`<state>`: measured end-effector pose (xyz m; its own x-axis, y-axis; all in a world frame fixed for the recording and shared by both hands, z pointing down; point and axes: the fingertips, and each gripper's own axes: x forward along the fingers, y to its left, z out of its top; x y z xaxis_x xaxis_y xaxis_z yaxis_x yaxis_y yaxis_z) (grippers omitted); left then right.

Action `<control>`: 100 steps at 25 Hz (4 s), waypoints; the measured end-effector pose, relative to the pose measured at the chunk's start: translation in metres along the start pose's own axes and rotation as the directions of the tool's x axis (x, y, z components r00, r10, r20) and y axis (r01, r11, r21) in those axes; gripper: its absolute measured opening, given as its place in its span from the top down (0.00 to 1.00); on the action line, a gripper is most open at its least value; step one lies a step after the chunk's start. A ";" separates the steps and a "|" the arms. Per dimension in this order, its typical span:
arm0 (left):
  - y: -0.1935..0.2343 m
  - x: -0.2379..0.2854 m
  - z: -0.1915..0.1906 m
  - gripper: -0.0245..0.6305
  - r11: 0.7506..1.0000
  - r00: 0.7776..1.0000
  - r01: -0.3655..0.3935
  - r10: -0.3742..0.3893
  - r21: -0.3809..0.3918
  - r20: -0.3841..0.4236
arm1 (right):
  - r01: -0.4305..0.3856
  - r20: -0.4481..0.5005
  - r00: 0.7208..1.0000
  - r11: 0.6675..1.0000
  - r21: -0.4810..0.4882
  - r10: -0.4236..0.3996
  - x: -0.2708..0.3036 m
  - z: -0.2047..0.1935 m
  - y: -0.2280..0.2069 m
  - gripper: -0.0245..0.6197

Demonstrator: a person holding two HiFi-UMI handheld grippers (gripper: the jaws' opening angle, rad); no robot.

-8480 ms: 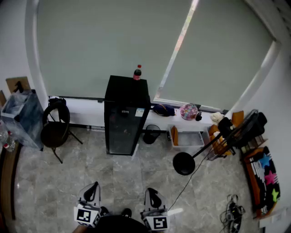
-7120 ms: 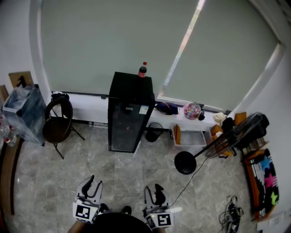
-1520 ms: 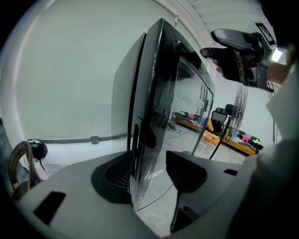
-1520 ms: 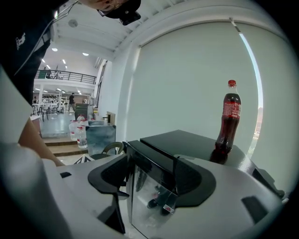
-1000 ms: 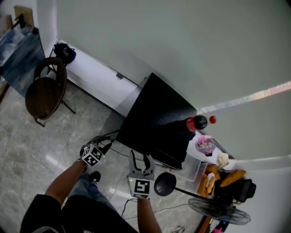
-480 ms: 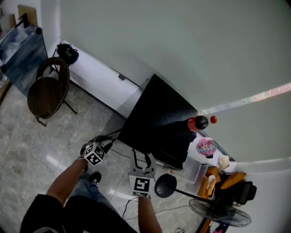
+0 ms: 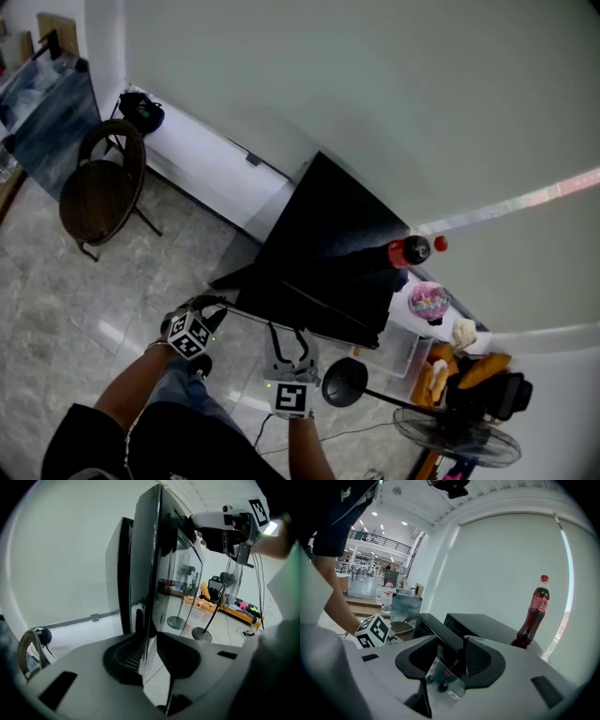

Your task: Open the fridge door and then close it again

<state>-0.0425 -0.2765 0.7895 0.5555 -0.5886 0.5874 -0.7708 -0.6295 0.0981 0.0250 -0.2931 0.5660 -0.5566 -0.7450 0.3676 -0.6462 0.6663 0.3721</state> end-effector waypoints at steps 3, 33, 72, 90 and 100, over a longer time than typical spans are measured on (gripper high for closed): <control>-0.016 -0.011 -0.010 0.84 1.000 1.000 -0.004 0.004 -0.006 -0.013 | -0.026 0.002 1.000 1.000 0.005 0.026 -0.015 -0.004 0.009 0.68; -0.140 -0.051 -0.068 0.85 0.924 0.952 -0.306 0.299 -0.231 -0.065 | -0.288 0.078 0.952 0.951 -0.111 0.298 -0.113 -0.040 0.050 0.69; -0.355 -0.022 -0.070 0.89 0.792 0.858 -0.512 0.489 -0.332 -0.157 | -0.573 0.107 0.740 0.706 -0.417 0.664 -0.258 -0.119 0.029 0.74; -0.419 0.003 -0.058 0.89 0.637 0.772 -0.626 0.589 -0.450 -0.238 | -0.648 0.073 0.548 0.478 -0.593 0.834 -0.302 -0.140 0.008 0.73; -0.439 0.012 -0.052 0.89 0.621 0.762 -0.636 0.598 -0.458 -0.248 | -0.671 0.067 0.505 0.440 -0.597 0.860 -0.312 -0.152 -0.002 0.72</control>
<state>0.2863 0.0189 0.7959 -0.1152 -0.6994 0.7054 -0.9749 0.2159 0.0548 0.2797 -0.0577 0.5804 -0.8719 0.1948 0.4492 0.4008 0.8110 0.4262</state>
